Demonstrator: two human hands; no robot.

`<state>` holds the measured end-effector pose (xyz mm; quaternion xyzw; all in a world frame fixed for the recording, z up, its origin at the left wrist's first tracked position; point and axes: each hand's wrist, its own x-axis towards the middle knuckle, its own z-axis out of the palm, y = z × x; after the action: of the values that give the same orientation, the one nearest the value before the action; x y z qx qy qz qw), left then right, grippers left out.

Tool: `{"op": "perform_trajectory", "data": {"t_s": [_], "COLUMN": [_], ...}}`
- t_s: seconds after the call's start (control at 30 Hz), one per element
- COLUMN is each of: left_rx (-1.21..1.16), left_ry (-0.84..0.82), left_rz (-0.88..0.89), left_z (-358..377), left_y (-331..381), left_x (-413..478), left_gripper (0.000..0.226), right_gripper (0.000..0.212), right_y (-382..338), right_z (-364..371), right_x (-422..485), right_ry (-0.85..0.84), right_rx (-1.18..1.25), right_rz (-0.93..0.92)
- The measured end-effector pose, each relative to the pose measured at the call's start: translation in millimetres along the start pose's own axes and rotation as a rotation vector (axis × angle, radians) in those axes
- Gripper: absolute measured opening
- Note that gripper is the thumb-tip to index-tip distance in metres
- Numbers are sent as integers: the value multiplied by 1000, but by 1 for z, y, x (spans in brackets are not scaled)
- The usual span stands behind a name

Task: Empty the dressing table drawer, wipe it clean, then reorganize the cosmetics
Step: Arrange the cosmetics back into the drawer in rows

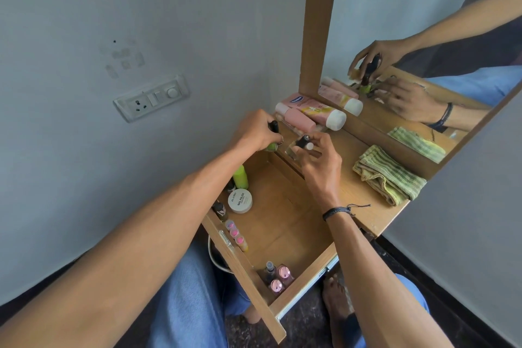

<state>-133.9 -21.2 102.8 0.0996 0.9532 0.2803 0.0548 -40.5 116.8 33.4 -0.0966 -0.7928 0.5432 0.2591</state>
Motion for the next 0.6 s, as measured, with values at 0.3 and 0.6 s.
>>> {"op": "perform_trajectory", "data": {"t_s": [0.3, 0.6], "left_rx": [119, 195], "left_ry": [-8, -87], "left_rz": [23, -5], "left_z": [21, 56], "left_y": [-30, -45], "left_x": [-30, -38], "left_gripper": [17, 21], "right_gripper": [29, 24], "right_y": [8, 43], "right_z": [8, 19], "right_x": [-44, -62], "right_ry": [-253, -472], "right_rx": [-325, -499], "right_rz": [-279, -221]}}
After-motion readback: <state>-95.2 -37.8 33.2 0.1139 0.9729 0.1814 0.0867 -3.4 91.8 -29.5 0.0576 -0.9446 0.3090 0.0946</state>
